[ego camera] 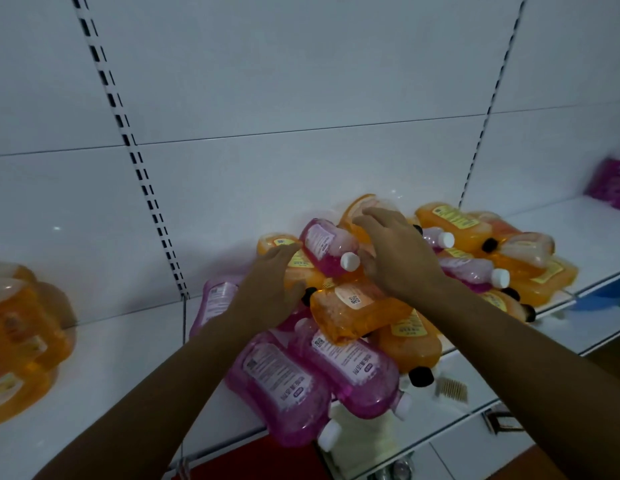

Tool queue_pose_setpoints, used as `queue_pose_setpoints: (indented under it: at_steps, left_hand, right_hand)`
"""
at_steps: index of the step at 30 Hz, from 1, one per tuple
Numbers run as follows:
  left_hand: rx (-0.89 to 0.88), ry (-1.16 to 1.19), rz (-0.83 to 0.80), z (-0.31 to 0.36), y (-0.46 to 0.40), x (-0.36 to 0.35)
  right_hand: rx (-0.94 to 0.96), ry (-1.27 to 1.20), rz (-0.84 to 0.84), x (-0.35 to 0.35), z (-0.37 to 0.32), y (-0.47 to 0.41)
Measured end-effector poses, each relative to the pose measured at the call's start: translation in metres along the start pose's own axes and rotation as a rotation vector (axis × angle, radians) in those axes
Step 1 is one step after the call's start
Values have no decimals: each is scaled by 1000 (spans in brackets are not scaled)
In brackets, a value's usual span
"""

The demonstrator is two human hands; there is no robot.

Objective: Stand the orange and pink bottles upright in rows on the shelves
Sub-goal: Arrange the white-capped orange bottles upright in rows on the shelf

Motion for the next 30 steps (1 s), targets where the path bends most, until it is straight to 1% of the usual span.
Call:
queue_pose_setpoints:
  at_steps: [2,5,8,10,17,20,24,26,30]
  left_hand:
    - [-11,-7,-4,4,-1,-2]
    - [-43,-62,-38,4,1,-5]
    - [-73,-269,-164,-8,3,-16]
    - [-84,-360,-228,-18,1,-25]
    - [-152,-445,-290,-25,-5,-37]
    - [-141,-483,-305,-26,1,-35]
    - [-123,-445,-280,-26,6,-23]
    - [-110,-357,-209,-25,7,-13]
    - [-43,-113,-10,-26,9,16]
  right_hand:
    - [28,-15,-36,-4,0,2]
    - [88,-50,-31,-7,-8,5]
    - [127,-86,-52,-15,-20,6]
    - [138,-92,-80,-21,-25,8]
    - [116,-119,-147,-40,-23,18]
    - [133,-118,-132,-43,-25,18]
    - [167,-129,-117,-44,-38,14]
    - [169,-154,-141,-47,-44,15]
    - [159,-185,-163,-52,-45,14]
Point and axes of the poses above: each hand's wrist, its own y-axis away from the middle knuckle, its own x-axis out of the back of the hand, z = x × y, the point moved 7 cm from there along -y, towards the middle knuckle, and after that the axes turned 12 degrees about z, right-handed, at the moved point
